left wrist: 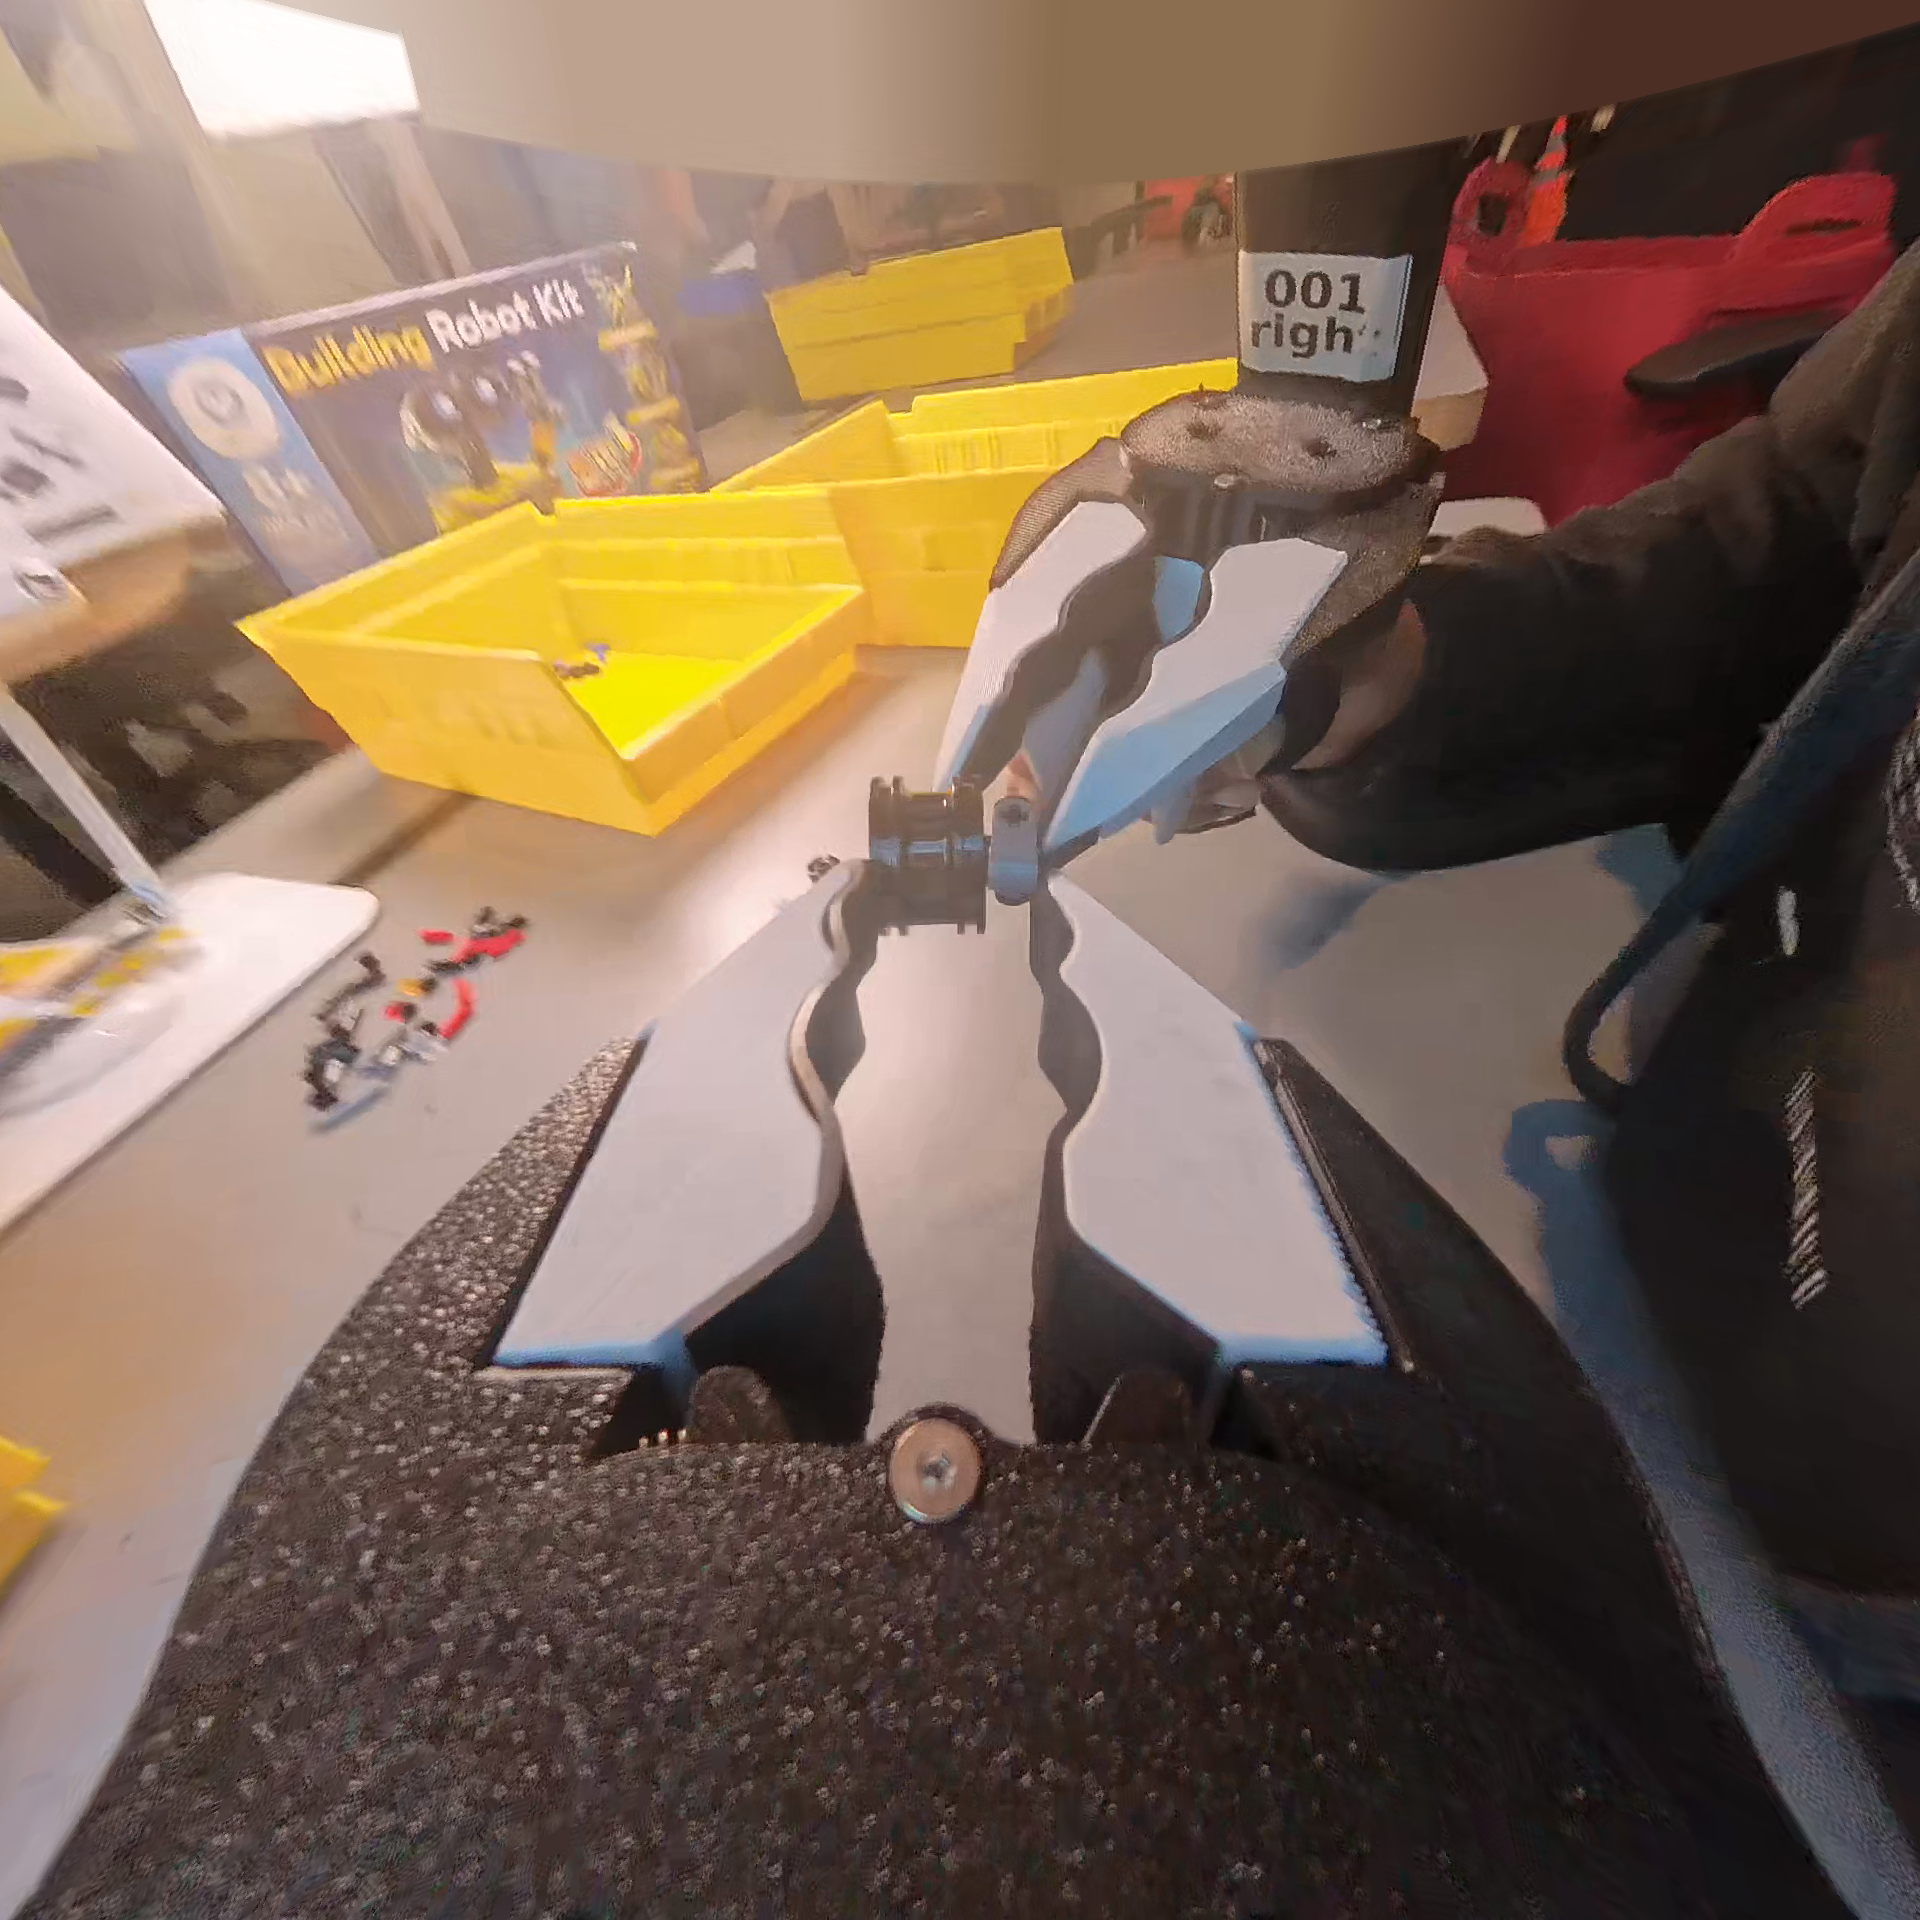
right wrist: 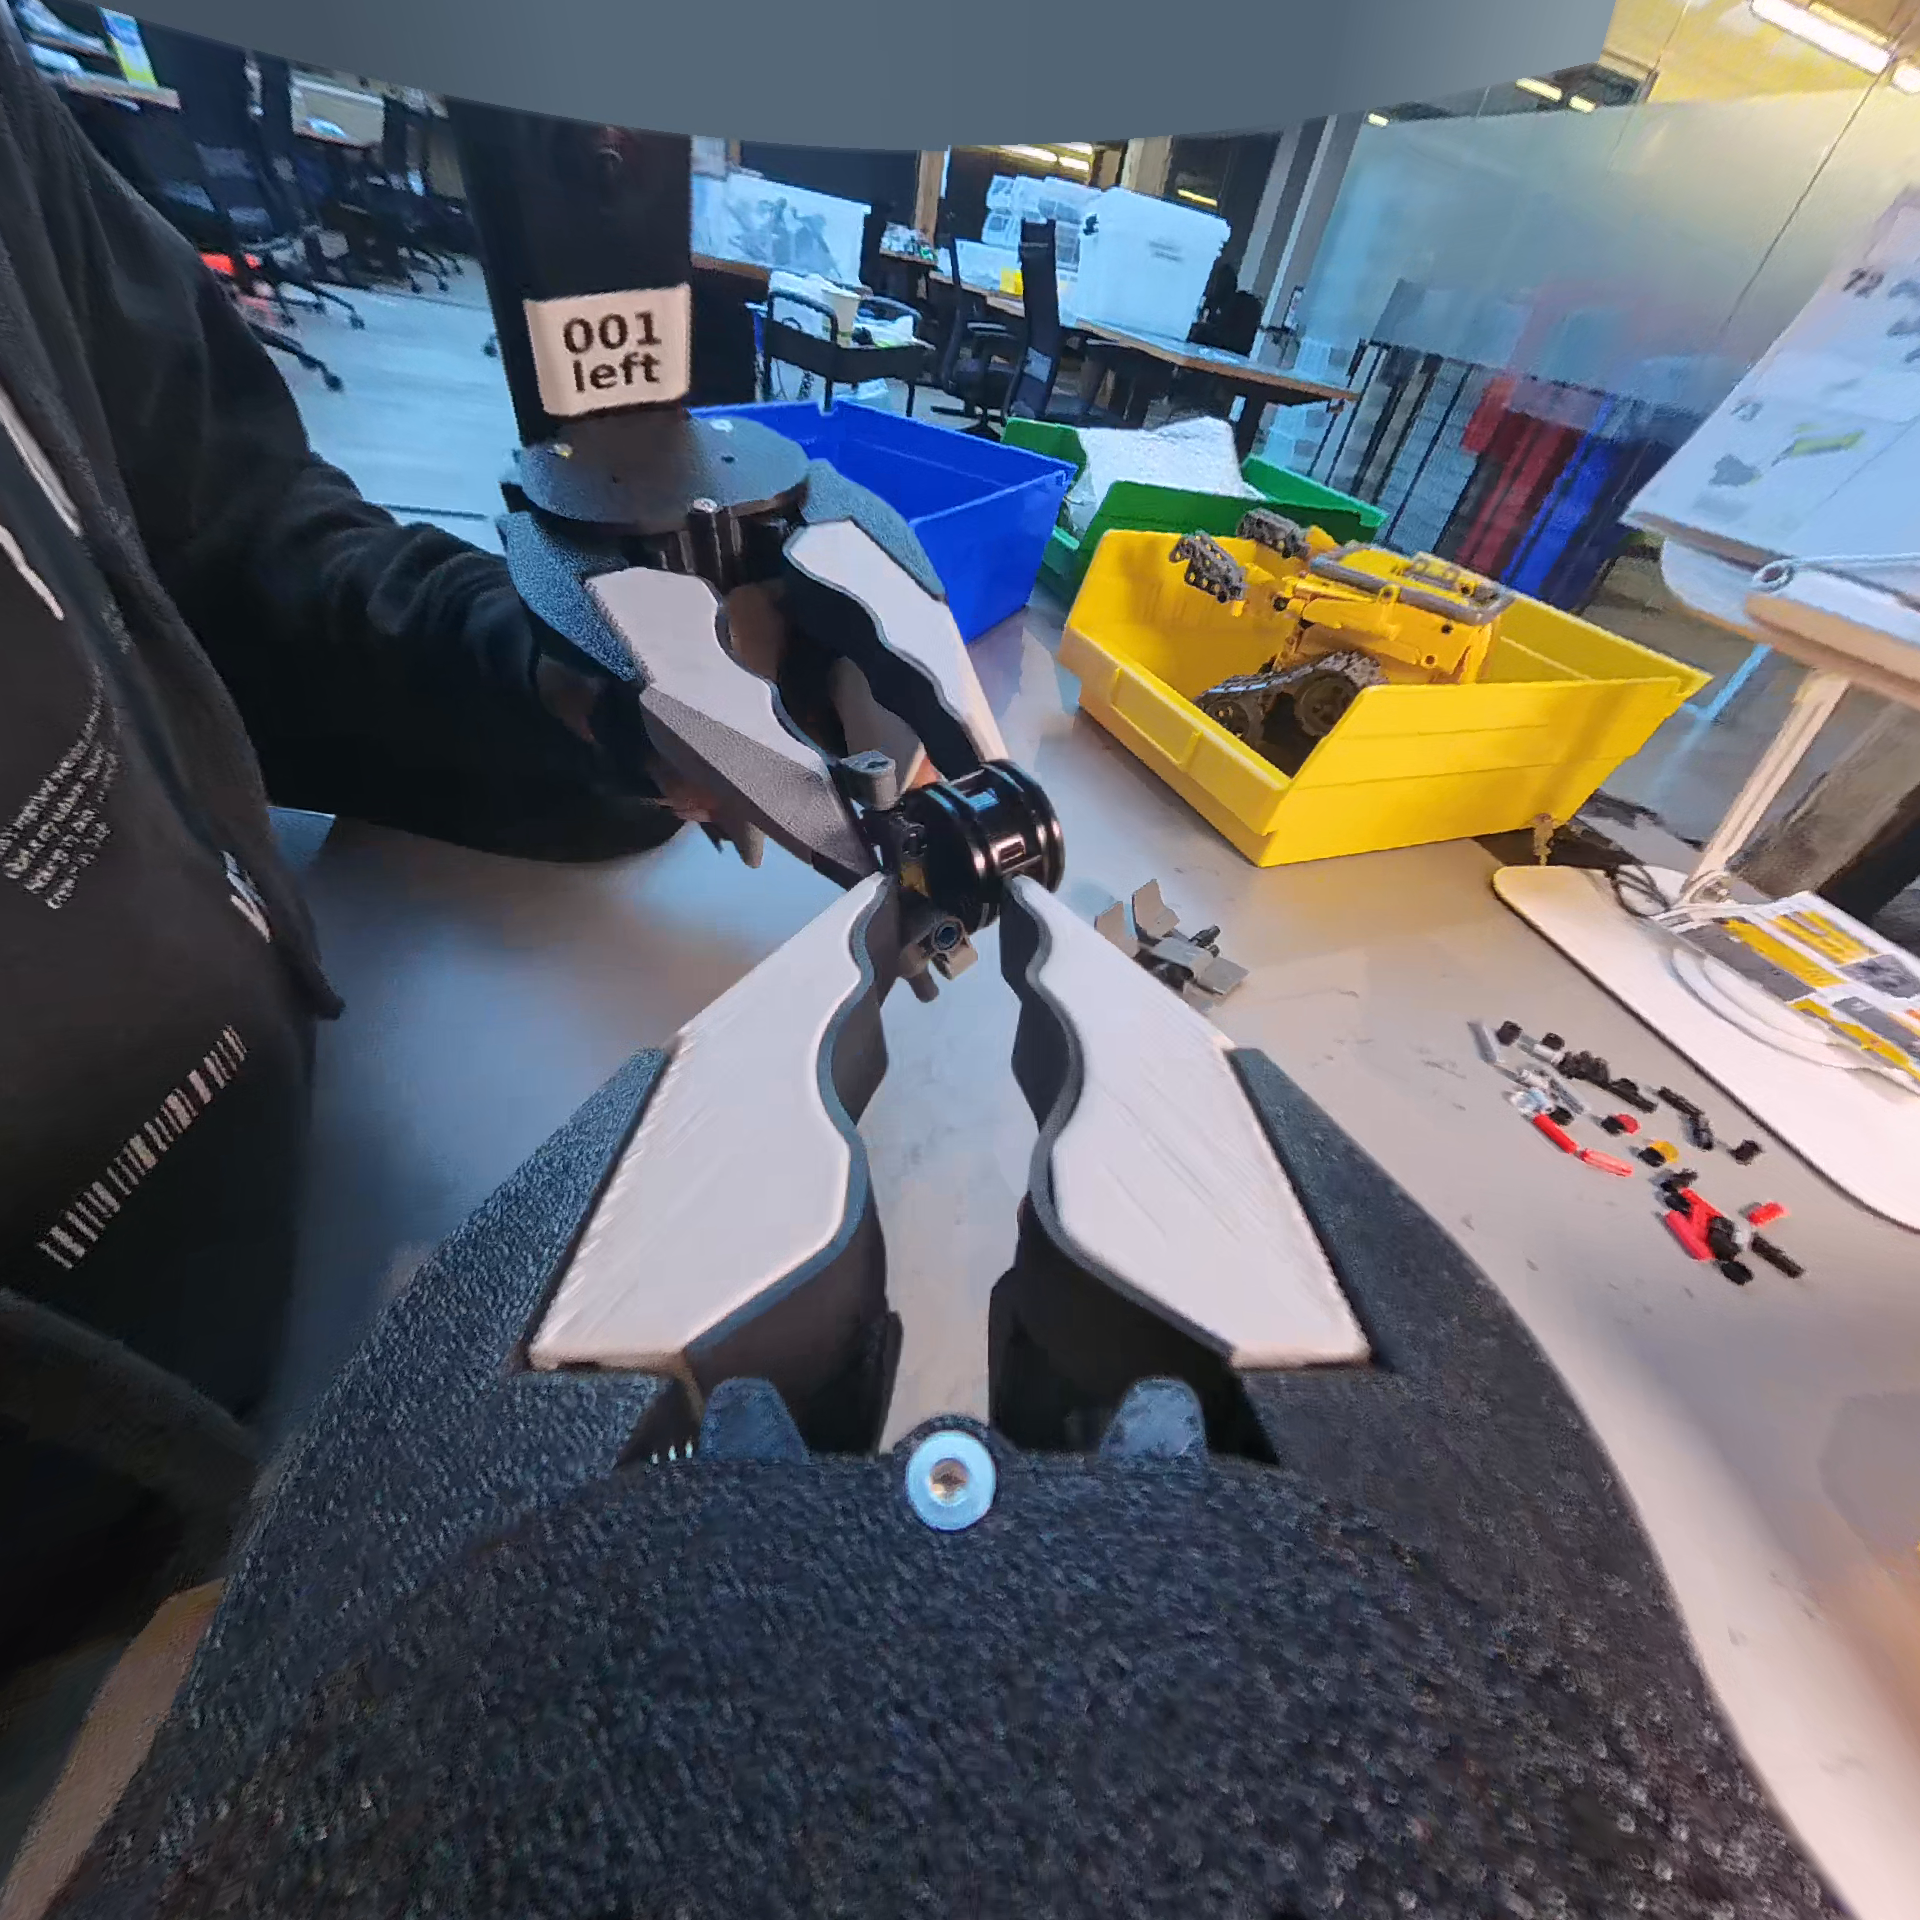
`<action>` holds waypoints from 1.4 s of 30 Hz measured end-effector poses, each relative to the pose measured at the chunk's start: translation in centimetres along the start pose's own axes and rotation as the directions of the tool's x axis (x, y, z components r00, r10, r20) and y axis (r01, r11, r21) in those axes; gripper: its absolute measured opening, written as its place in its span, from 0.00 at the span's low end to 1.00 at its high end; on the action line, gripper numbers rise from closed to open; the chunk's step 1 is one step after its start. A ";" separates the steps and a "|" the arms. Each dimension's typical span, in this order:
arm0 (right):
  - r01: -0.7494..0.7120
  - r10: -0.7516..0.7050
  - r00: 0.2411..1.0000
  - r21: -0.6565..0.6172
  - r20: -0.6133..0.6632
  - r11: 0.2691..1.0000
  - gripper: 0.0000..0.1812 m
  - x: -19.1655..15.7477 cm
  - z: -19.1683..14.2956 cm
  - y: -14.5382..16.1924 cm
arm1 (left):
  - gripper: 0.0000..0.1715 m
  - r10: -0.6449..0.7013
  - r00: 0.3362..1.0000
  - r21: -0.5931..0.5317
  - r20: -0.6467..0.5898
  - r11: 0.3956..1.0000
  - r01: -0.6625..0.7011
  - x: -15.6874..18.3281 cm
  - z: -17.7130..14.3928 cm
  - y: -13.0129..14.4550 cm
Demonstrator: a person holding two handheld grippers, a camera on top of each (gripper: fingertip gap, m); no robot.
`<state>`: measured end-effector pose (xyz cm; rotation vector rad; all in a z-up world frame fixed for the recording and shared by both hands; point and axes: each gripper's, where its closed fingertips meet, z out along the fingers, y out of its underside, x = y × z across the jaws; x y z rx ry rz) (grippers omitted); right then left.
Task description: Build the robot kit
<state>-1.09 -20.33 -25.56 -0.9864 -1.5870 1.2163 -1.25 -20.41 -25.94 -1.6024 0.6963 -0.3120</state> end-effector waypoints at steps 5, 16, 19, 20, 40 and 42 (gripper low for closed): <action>0.141 -0.141 0.990 0.066 0.001 0.988 0.11 -0.9 -0.6 -1.8 | 0.18 0.134 0.991 0.063 -0.014 0.989 -0.133 0.8 -0.7 -1.6; 0.185 -0.188 0.982 0.102 0.025 0.978 0.24 -1.2 -0.8 -1.6 | 0.18 0.210 0.976 0.098 -0.054 0.974 -0.204 1.9 -0.8 -1.2; 0.154 -0.159 0.984 0.074 0.078 0.985 0.28 -1.6 -0.4 -0.6 | 0.18 0.219 0.972 0.083 -0.089 0.974 -0.212 2.4 -0.6 -0.6; 0.146 -0.151 0.984 0.059 0.091 0.987 0.28 -1.7 -0.2 -0.2 | 0.18 0.219 0.971 0.073 -0.100 0.974 -0.212 2.4 -0.5 -0.2; -0.316 0.320 0.947 -0.084 0.038 0.945 0.09 1.0 1.1 2.8 | 0.21 0.698 0.695 -0.210 0.171 0.715 -0.667 -1.5 1.1 2.8; -0.153 0.152 0.988 -0.086 -0.016 0.985 0.09 1.5 0.7 2.7 | 0.27 0.526 0.841 -0.141 0.126 0.849 -0.509 -1.4 0.9 2.9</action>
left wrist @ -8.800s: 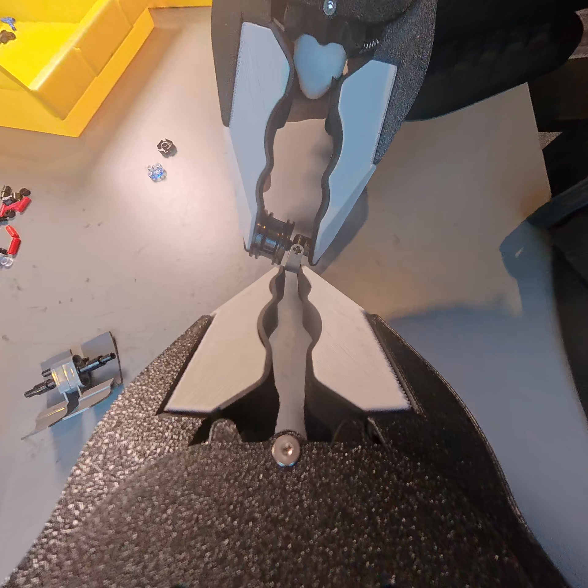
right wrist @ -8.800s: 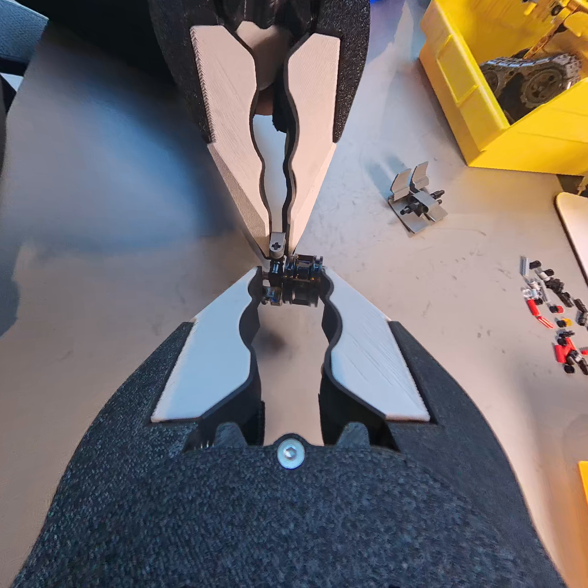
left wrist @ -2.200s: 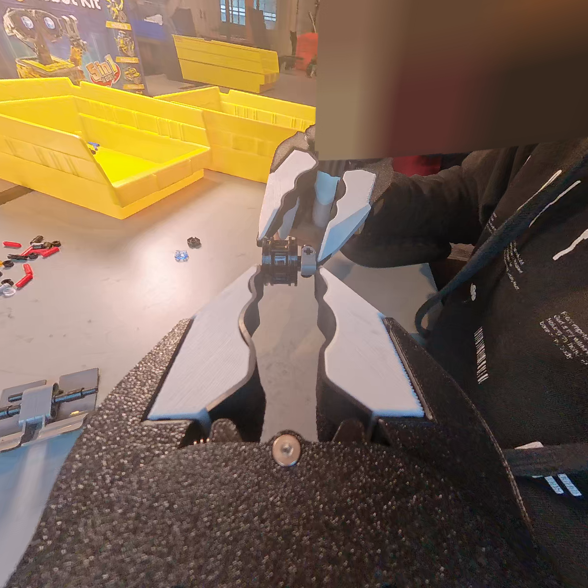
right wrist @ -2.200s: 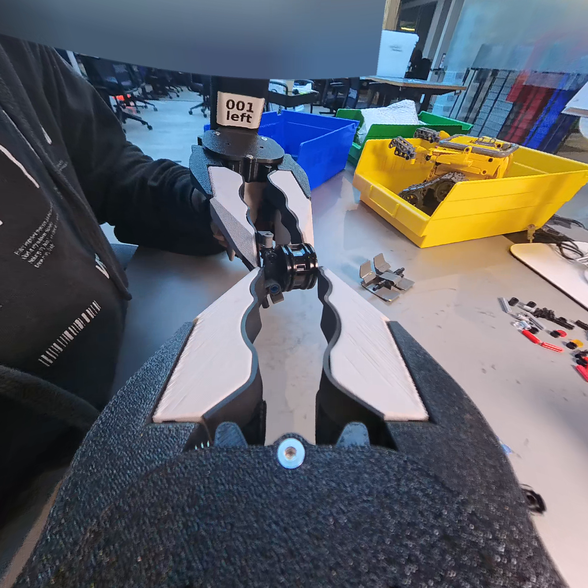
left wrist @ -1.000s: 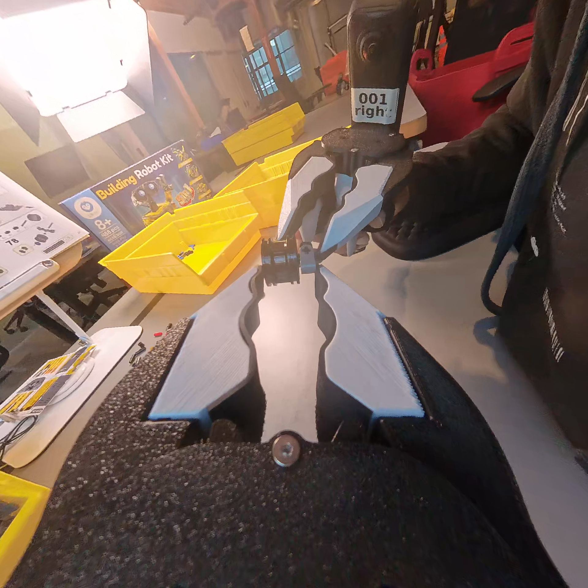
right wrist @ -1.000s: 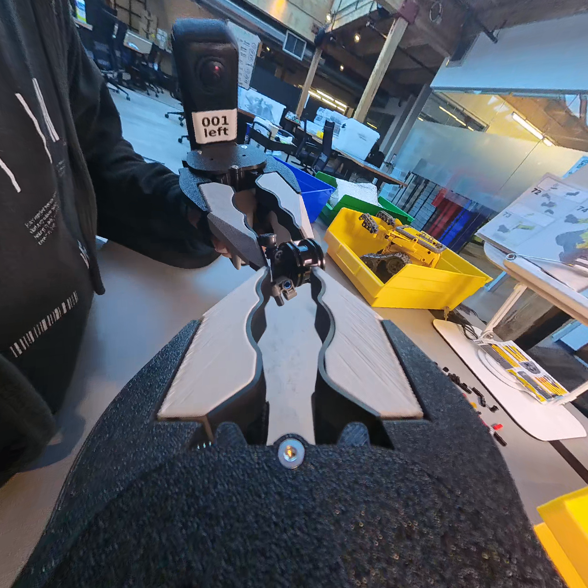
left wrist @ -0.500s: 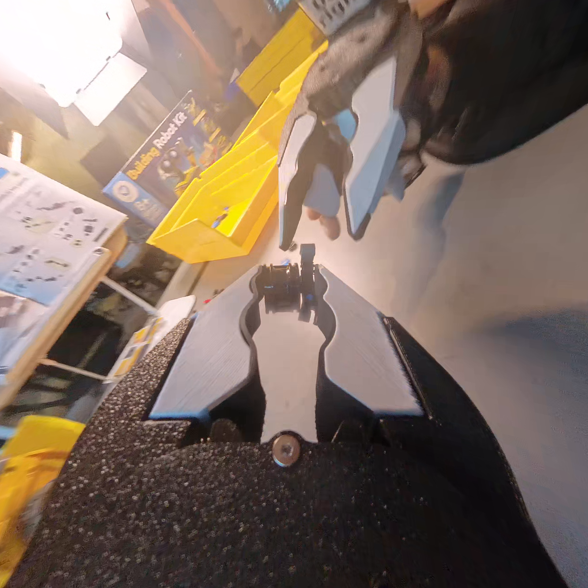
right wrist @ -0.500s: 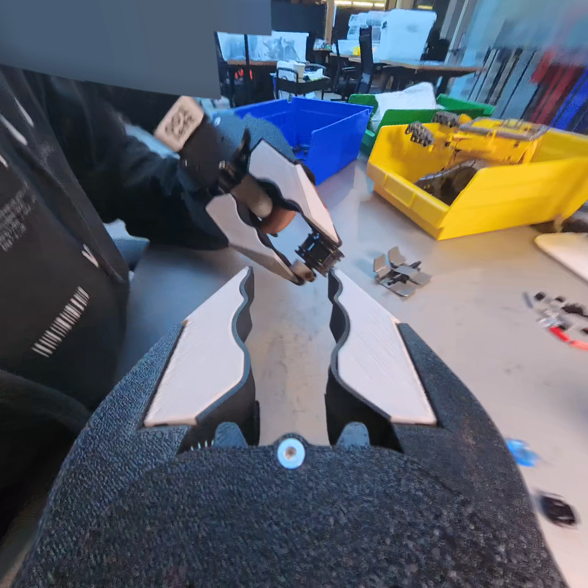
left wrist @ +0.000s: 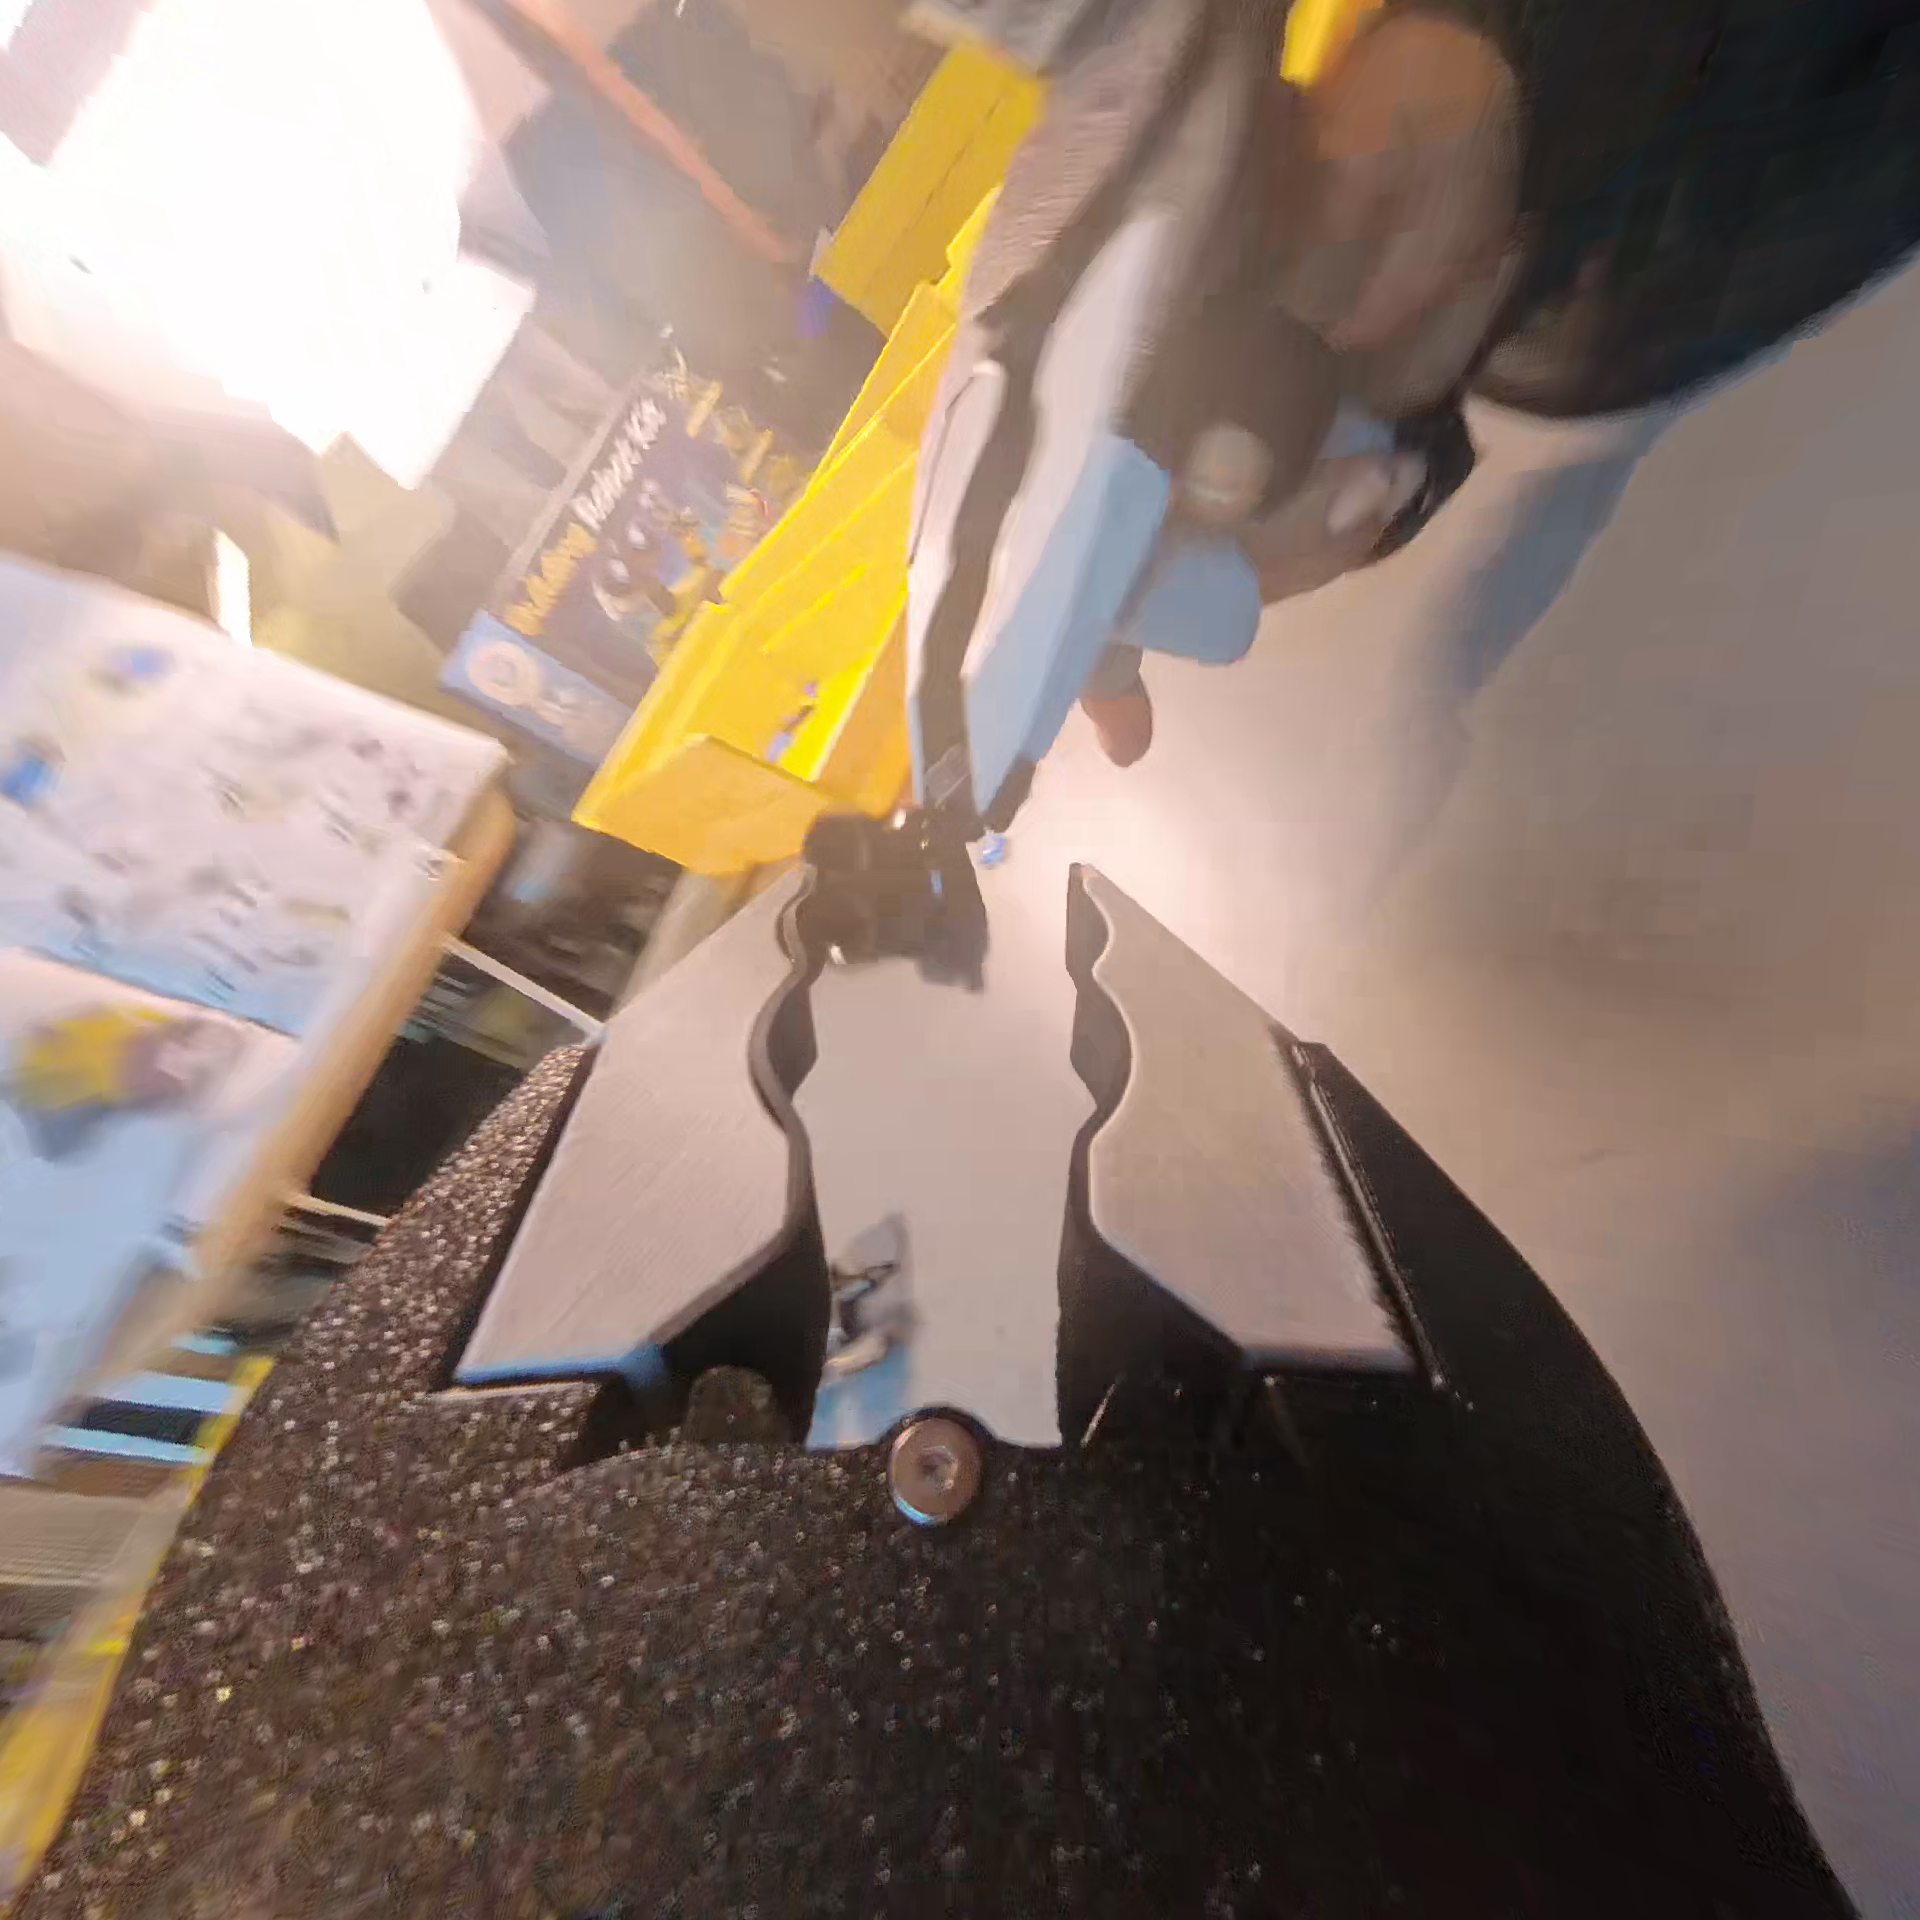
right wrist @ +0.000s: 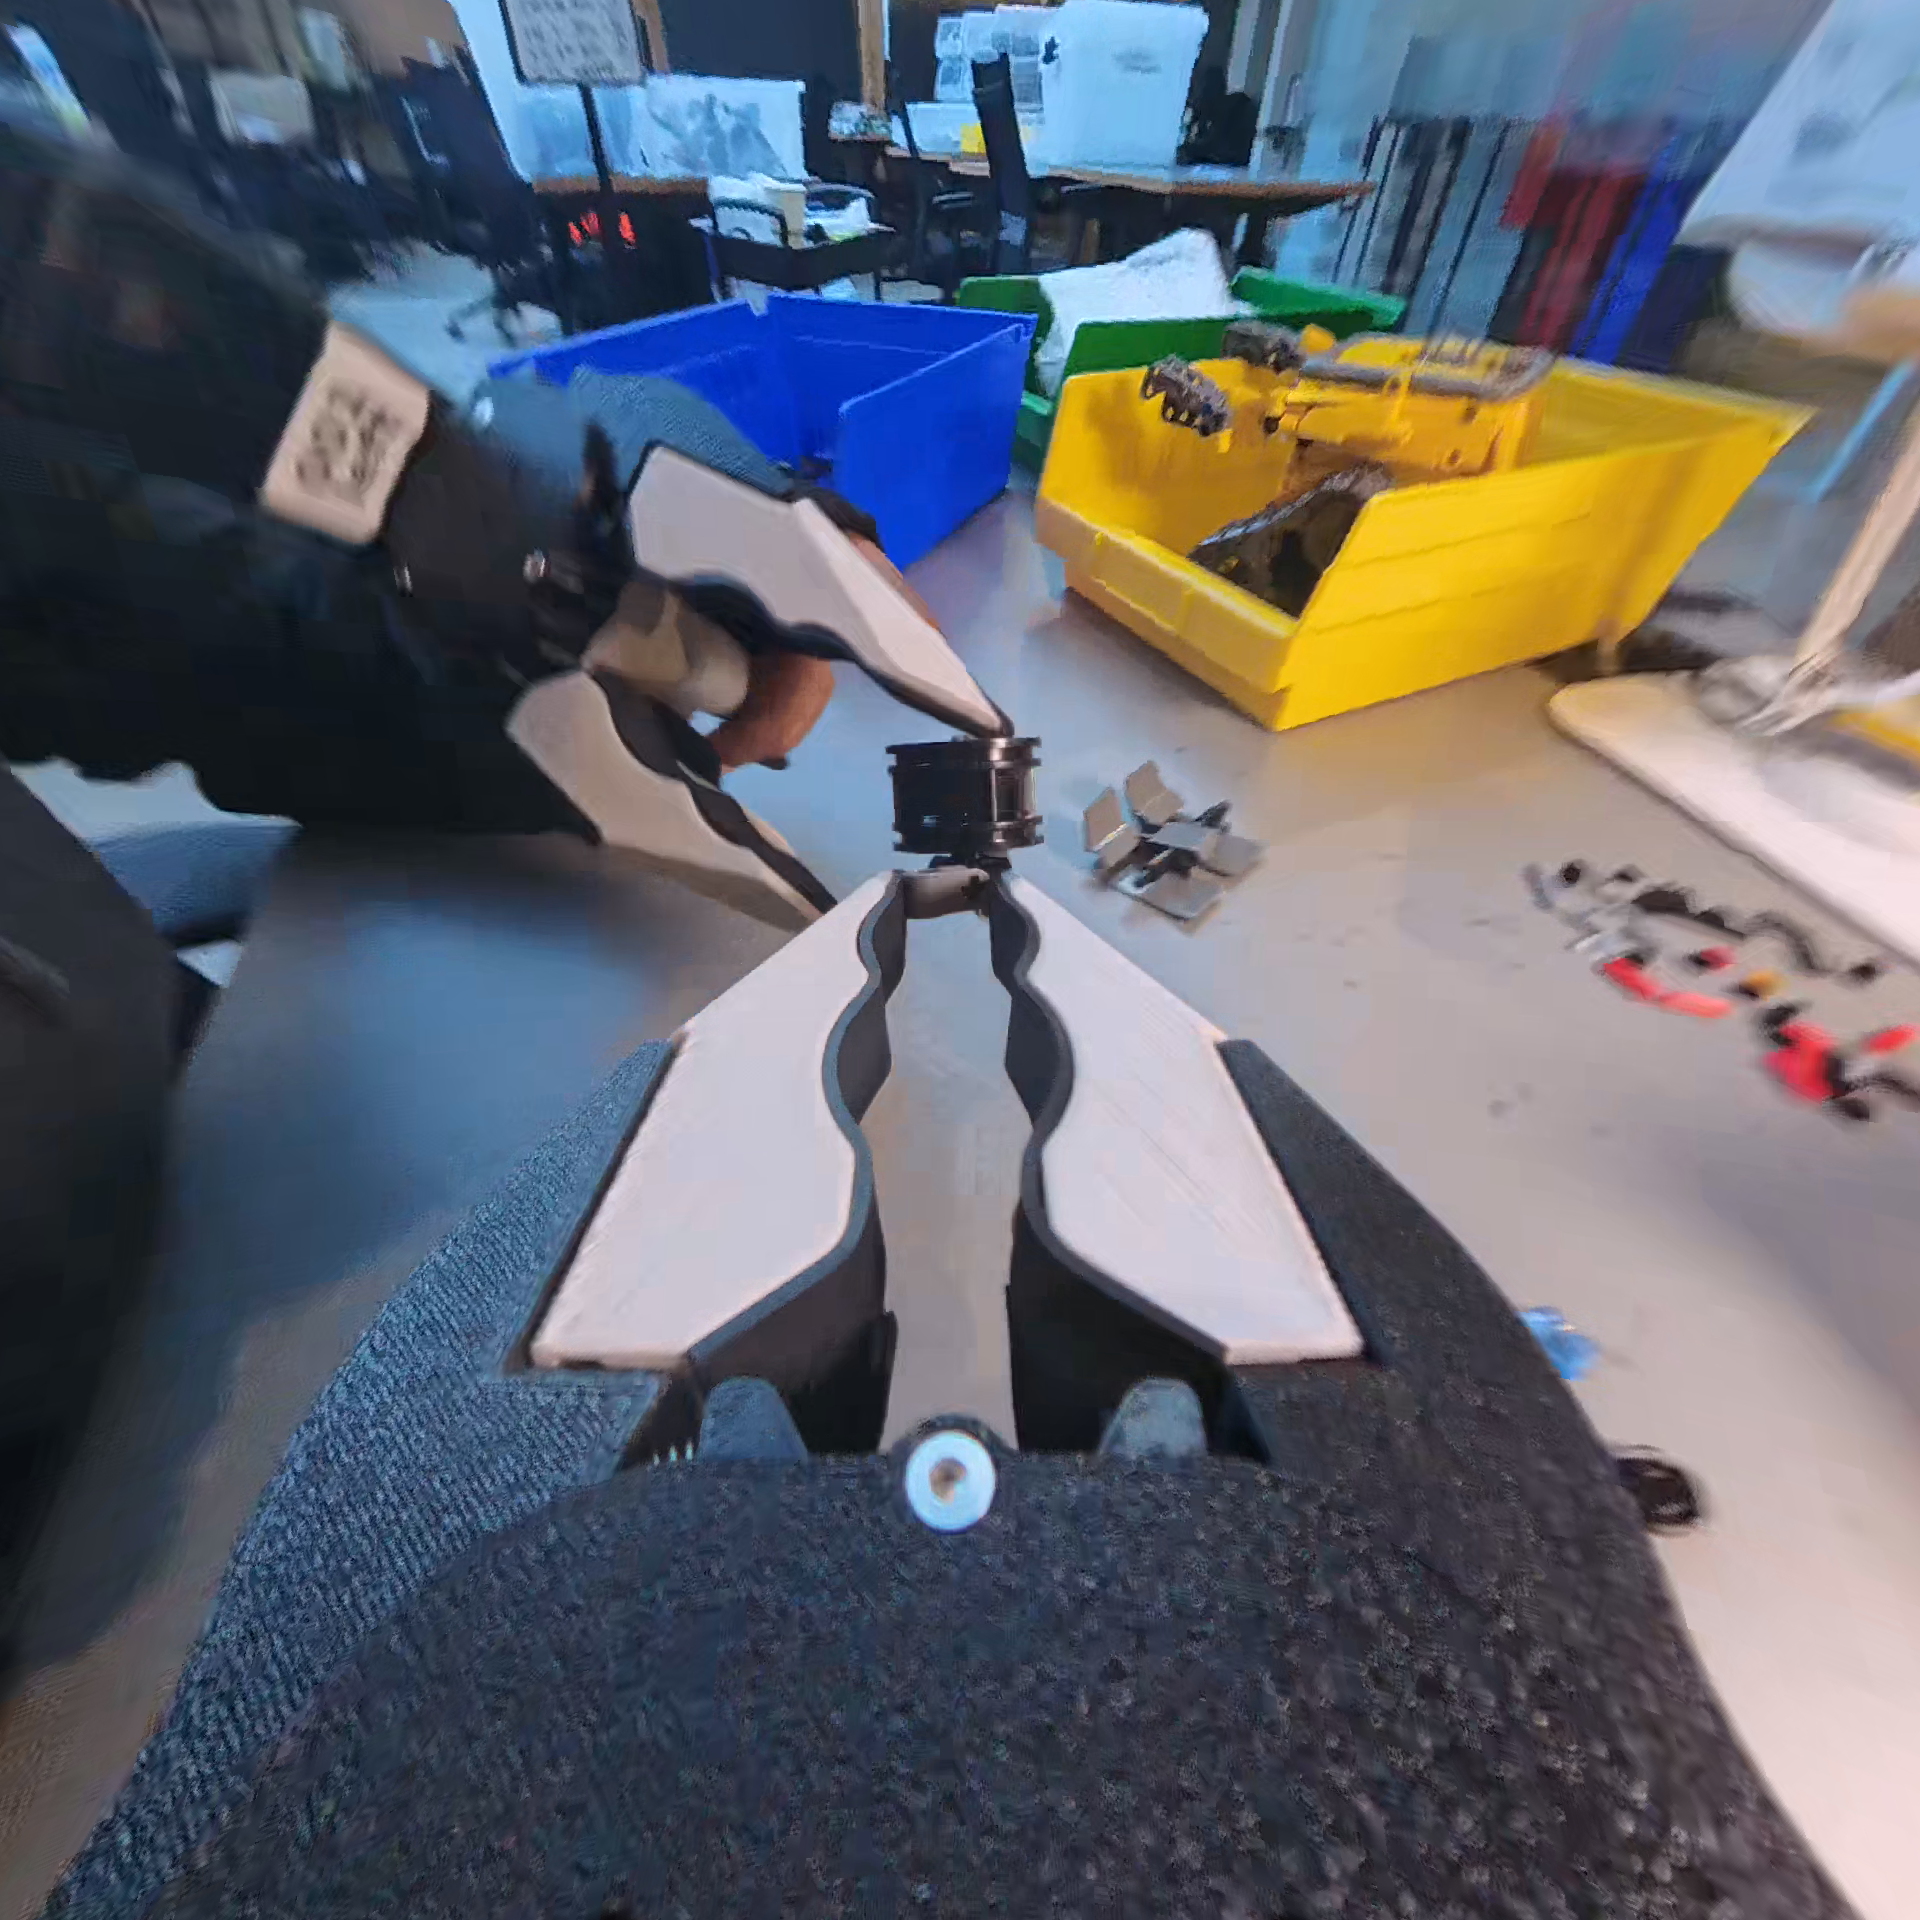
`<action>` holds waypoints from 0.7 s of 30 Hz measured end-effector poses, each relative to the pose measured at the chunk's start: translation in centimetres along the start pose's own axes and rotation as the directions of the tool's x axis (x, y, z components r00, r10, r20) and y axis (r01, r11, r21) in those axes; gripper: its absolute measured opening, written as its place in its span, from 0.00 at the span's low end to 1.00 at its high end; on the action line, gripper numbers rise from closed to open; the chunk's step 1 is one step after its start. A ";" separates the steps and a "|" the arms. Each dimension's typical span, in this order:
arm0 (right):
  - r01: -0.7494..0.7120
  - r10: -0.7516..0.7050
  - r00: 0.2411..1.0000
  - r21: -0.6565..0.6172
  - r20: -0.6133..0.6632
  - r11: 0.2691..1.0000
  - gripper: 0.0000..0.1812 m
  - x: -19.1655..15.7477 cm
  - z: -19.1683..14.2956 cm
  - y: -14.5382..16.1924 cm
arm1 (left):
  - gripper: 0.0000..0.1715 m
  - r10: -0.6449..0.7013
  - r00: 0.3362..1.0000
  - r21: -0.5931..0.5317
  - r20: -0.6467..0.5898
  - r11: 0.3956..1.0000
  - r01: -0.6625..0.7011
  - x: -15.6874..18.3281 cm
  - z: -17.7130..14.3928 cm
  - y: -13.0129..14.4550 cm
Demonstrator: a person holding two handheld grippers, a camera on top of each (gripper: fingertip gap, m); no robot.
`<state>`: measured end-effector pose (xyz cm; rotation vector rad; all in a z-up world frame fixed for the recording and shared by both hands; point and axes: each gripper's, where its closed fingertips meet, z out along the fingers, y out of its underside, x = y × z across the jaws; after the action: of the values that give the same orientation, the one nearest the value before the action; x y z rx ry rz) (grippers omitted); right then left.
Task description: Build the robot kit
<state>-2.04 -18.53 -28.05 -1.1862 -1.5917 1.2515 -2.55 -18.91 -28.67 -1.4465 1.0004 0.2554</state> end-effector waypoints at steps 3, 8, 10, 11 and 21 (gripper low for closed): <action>0.319 -0.318 0.937 -0.014 -0.148 0.948 0.09 1.0 -0.9 -0.6 | 0.28 -0.410 0.903 0.008 -0.126 0.910 0.415 -0.9 -0.5 0.6; 0.745 -0.765 0.593 -0.189 -0.251 0.640 0.09 0.4 -0.7 -0.7 | 0.28 -0.758 0.543 -0.032 -0.361 0.592 0.805 -0.8 -0.6 -1.1; 0.821 -0.847 0.471 -0.228 -0.246 0.523 0.08 -0.3 -0.4 -0.6 | 0.23 -0.767 0.535 -0.038 -0.355 0.584 0.811 -0.7 -0.4 -1.3; 0.840 -0.868 0.431 -0.241 -0.246 0.486 0.08 -0.5 -0.3 -0.6 | 0.19 -0.757 0.561 -0.042 -0.335 0.607 0.794 -0.6 -0.4 -1.1; 0.539 -0.534 0.838 0.020 -0.116 0.842 0.13 -1.4 -0.9 -0.8 | 0.19 -0.232 0.970 0.088 -0.078 0.967 0.238 -1.1 -1.4 -1.3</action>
<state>-0.99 -19.72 -27.10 -0.6795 -1.6456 0.8374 -2.89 -19.94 -26.79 -1.4771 0.8723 -0.0145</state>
